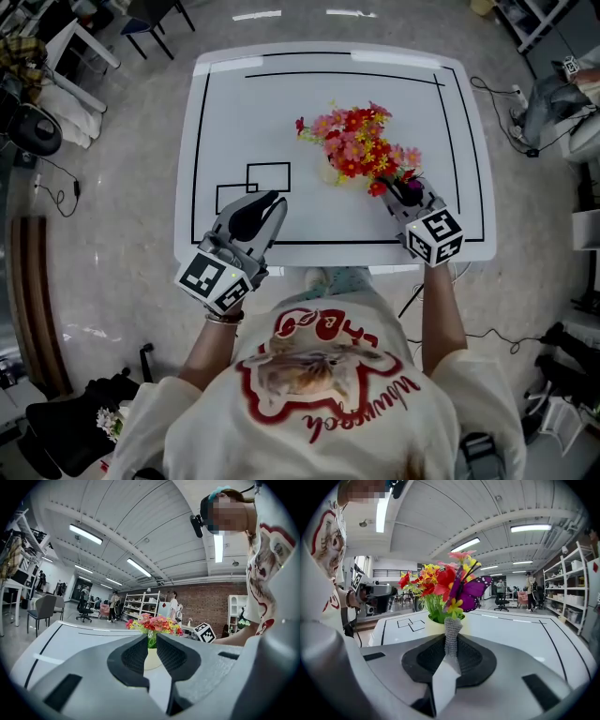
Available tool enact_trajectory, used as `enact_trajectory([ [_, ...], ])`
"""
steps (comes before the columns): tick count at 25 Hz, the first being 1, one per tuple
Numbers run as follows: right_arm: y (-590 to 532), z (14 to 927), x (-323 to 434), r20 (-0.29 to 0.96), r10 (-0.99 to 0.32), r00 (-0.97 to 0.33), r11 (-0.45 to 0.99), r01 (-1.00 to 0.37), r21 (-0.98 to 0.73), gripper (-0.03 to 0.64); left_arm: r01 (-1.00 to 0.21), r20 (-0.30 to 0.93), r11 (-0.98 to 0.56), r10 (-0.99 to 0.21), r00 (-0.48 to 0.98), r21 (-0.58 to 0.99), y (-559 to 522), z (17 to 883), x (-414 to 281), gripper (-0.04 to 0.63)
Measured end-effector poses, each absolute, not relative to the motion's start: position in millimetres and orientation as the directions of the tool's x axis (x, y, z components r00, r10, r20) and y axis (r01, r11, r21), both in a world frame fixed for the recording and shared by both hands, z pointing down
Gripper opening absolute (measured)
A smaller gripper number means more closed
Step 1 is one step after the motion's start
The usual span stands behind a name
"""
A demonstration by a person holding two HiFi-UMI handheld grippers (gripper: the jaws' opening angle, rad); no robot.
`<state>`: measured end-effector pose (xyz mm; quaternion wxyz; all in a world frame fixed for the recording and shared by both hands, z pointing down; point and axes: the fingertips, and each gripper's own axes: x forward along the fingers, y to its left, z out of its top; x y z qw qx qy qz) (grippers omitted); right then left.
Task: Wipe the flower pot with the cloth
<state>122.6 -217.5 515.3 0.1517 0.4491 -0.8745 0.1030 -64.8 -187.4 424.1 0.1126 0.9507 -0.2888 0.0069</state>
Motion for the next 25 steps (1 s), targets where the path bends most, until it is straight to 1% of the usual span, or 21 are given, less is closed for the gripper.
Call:
enact_trajectory([
  [15,-210,517,115,0.363,-0.795,-0.486,0.498,-0.865,-0.069,0.055,-0.524,0.065,-0.822,-0.524,0.849,0.222,-176,426,-65,0.061],
  [25,-210,517,114,0.366,-0.829,-0.422,0.417,-0.904,-0.097,0.055,-0.514,0.053,-0.826,-0.517,0.854,0.232,-168,427,-66,0.061],
])
